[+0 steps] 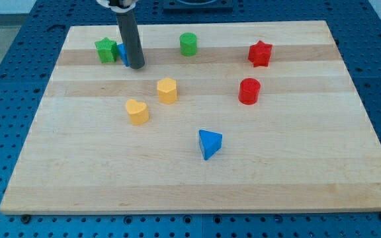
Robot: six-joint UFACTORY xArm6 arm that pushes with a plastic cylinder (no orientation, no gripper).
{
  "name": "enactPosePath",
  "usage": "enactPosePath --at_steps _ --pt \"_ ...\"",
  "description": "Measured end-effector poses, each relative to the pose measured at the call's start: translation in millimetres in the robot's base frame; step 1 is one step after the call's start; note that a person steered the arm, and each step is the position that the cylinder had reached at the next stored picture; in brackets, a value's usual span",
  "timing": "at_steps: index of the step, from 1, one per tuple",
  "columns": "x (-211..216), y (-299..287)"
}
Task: Push the blue cube towards the green star
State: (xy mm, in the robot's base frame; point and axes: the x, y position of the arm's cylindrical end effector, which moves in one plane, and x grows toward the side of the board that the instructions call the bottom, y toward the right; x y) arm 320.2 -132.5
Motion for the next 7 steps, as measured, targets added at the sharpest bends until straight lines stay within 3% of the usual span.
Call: enactPosePath --at_steps 4,5,7 --pt "-4 0" --pt "17 -11" --pt "126 -78"
